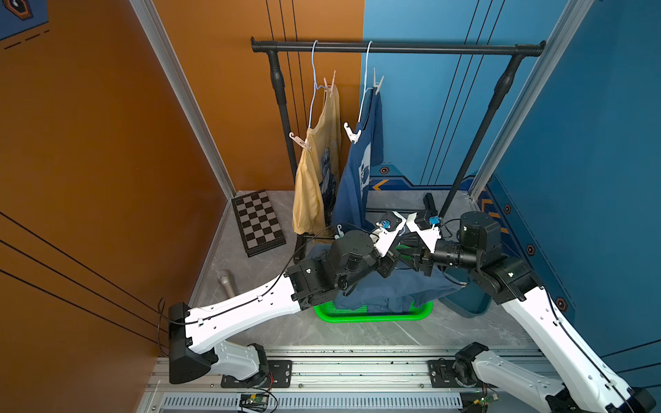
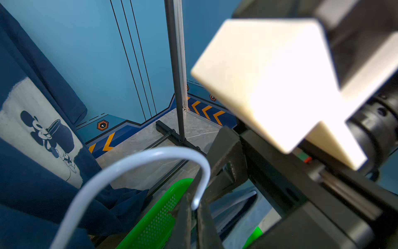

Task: Remove the clothespins securing t-shirts to the hanger
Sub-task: Adjust the hanger.

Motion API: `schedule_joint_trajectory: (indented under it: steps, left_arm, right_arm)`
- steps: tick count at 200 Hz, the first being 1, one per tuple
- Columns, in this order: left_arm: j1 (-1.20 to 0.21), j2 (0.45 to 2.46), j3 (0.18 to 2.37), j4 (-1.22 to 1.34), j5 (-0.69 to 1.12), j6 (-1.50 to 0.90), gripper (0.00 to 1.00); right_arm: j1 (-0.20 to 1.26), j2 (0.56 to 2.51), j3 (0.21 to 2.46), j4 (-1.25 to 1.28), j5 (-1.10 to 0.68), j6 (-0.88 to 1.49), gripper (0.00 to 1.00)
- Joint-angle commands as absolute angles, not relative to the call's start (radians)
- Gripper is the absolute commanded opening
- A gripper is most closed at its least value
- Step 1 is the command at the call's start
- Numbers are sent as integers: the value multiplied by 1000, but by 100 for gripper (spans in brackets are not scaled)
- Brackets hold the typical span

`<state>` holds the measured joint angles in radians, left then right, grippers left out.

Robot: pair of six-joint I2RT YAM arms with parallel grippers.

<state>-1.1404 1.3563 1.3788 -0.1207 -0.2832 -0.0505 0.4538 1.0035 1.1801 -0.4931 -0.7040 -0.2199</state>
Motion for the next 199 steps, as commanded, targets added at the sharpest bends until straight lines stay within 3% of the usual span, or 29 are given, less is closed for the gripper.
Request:
schedule_joint_trajectory:
  steps: [1,50,99,113,143,180,199]
  left_arm:
    - [-1153,1359,1422,-69,-270,-66,0]
    - [-1153,1360,1421,-65,-267,-67,0]
    - [-1141,1347,1382,-42,-293,-79,2]
    - [-1133,1335,1363,-34,-292,-89,22]
    - [-1113,1291,1326,-40,-289,-98,55]
    - [-1089,1197,1274,-98,-288,-62,79]
    - [-1078,1122,1230,-133,-280,-11,85]
  right_arm:
    - [465,1026,1220,-458,-705,-231,39]
    - [472,1042,1222,-448,-695,-247,29]
    - [474,1046,1224,-448,-708,-265,0]
    - [474,1046,1224,-454,-709,-275,0]
    - [475,1053,1229,-464,-715,-299,0]
    - [480,1084,1274,-541,-747,-381,0]
    - [489,1094,1293,-574,-750,-443,0]
